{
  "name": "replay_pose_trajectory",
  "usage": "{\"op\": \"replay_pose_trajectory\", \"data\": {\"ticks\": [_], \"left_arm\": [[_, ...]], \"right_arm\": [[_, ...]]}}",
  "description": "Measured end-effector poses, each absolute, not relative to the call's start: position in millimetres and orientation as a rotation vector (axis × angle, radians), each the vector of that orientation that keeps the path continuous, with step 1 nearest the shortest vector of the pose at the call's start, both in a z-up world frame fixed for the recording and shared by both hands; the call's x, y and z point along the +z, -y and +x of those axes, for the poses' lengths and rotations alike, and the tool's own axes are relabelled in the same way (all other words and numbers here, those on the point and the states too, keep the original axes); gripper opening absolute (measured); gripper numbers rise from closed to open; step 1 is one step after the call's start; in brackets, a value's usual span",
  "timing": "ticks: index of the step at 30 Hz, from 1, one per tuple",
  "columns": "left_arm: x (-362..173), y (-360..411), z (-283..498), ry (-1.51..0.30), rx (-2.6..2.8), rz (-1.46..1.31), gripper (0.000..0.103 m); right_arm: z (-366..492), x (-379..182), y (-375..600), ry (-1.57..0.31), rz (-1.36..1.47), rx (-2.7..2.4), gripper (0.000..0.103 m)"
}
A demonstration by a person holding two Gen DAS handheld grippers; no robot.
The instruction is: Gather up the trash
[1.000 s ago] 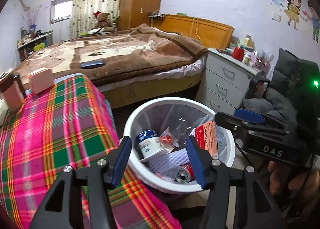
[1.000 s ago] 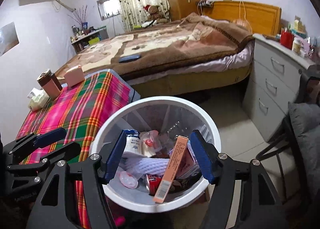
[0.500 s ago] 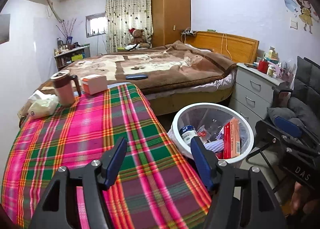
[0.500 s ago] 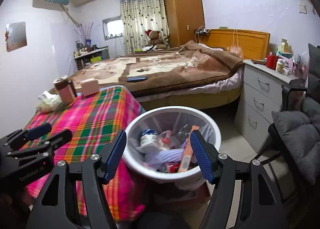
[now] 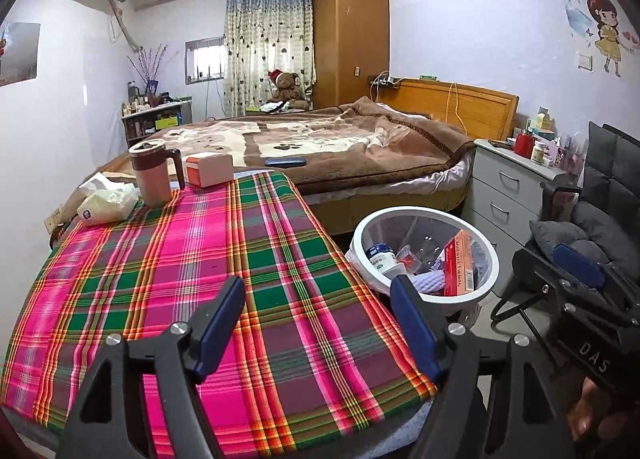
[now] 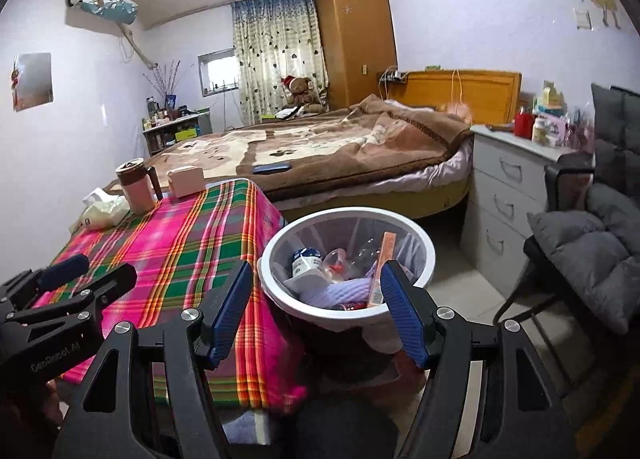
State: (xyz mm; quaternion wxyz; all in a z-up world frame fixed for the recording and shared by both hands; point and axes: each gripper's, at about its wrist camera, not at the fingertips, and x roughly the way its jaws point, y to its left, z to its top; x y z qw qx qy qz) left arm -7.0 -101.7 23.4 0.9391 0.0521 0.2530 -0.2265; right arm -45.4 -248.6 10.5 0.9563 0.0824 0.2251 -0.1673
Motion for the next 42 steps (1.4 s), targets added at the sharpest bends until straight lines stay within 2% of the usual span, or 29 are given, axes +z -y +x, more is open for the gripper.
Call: {"op": "replay_pose_trajectory", "data": {"ticks": [42], "left_arm": [[25, 93, -15, -0.515, -0.413, 0.108, 0.077]], "right_arm": [[-57, 15, 233, -0.435, 0.155, -0.358, 0.068]]}}
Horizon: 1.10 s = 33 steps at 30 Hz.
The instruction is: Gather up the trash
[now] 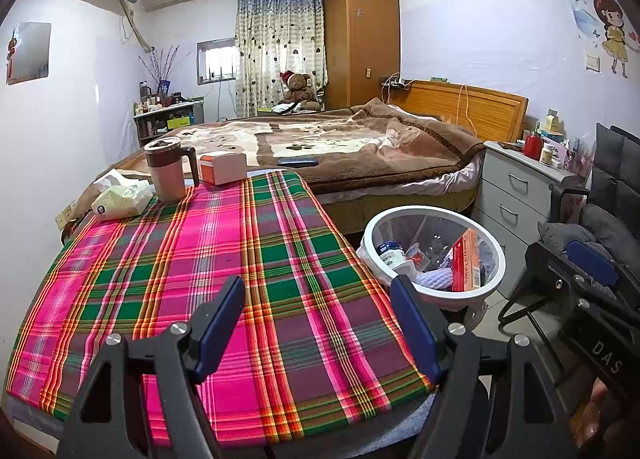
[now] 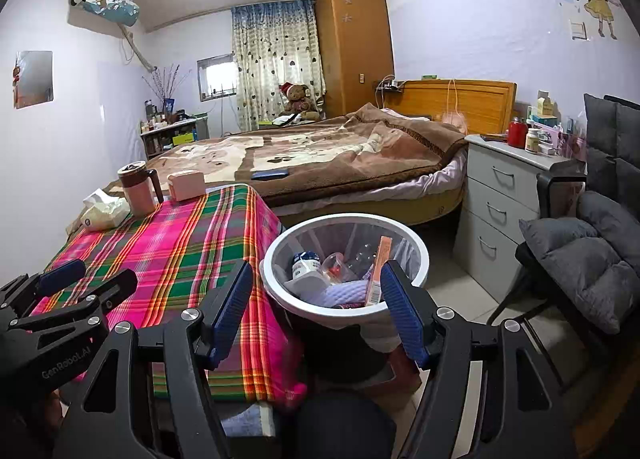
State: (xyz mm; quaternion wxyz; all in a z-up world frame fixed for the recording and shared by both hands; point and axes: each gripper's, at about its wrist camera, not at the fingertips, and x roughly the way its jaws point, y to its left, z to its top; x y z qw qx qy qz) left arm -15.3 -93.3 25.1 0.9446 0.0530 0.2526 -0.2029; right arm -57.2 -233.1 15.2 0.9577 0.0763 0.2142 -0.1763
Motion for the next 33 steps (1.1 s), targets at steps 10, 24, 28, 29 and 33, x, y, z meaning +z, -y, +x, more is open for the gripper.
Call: {"op": "replay_pose_trajectory", "data": {"ticks": [10, 24, 28, 29, 33], "left_arm": [[24.5, 92.8, -15.5, -0.515, -0.410, 0.107, 0.077], [22.8, 91.6, -14.6, -0.520, -0.407, 0.101, 0.077], [22.8, 91.9, -15.1, -0.520, -0.396, 0.114, 0.077], [22.9, 92.6, -15.4, -0.518, -0.388, 0.124, 0.077], [23.2, 95.1, -16.2, -0.517, -0.390, 0.133, 0.077]], "right_arm": [[-56.8, 15.9, 232.8, -0.435, 0.156, -0.356, 0.068], [-56.9, 16.2, 232.4, -0.434, 0.157, -0.357, 0.068], [-56.4, 15.8, 231.8, -0.435, 0.158, -0.357, 0.068], [-56.4, 15.8, 232.0, -0.436, 0.158, -0.357, 0.068], [-55.6, 15.6, 230.1, -0.437, 0.159, -0.357, 0.068]]}}
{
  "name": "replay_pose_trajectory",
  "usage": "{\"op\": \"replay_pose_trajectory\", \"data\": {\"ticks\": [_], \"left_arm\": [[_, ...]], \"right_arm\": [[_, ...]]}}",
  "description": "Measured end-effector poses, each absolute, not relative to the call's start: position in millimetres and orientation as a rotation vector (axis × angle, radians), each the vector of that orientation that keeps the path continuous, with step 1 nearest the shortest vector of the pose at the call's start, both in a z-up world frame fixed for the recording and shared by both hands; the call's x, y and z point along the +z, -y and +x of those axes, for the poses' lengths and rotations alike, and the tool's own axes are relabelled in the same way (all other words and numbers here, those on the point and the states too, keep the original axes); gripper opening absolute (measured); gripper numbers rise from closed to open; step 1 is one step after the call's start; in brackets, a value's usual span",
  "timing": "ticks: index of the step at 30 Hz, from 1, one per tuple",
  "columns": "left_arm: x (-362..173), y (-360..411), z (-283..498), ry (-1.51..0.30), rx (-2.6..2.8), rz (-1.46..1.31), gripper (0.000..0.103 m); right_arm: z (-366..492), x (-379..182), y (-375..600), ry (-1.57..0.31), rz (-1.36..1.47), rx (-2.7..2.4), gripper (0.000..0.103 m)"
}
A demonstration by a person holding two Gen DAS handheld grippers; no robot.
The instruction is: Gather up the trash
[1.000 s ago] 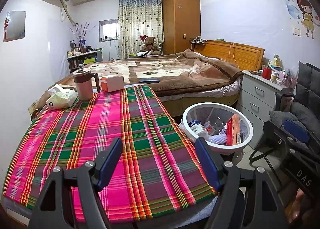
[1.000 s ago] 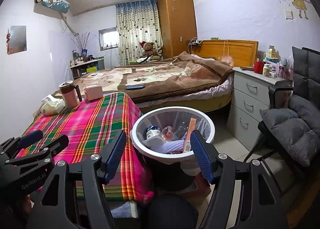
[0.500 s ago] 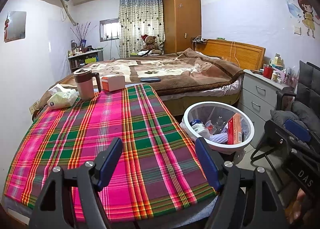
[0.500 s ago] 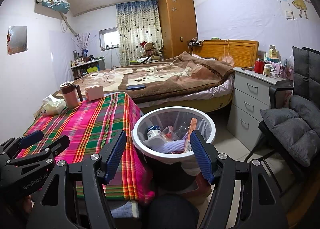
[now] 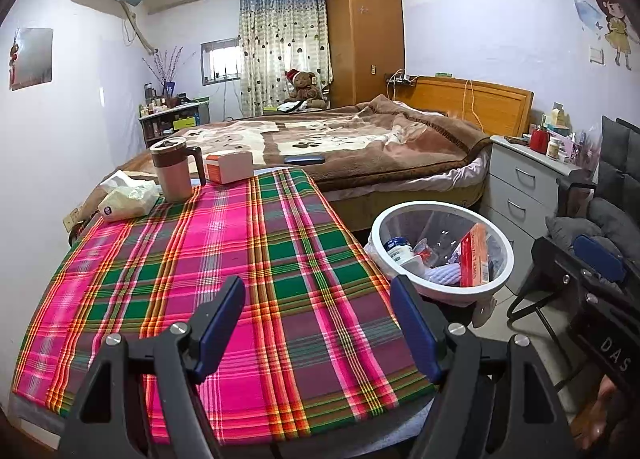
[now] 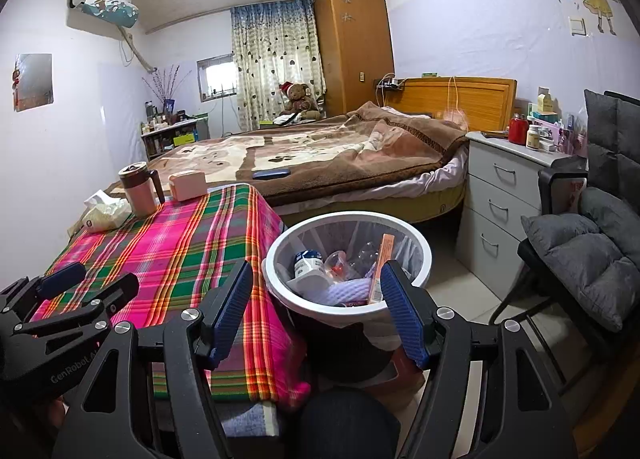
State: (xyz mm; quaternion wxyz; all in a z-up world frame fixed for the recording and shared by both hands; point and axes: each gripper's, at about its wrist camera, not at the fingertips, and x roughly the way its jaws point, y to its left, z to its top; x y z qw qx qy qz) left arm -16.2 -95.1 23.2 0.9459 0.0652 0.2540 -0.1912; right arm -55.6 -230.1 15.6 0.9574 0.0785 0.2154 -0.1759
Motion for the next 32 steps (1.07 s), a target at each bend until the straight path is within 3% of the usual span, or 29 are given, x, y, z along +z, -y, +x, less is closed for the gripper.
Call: {"op": "replay_pose_trajectory", "data": {"ticks": [32], "left_arm": [[18.8, 94.7, -14.7, -0.532, -0.401, 0.117, 0.077]], "right_arm": [[-53.2, 12.9, 227.4, -0.438, 0.163, -0.351, 0.068]]}}
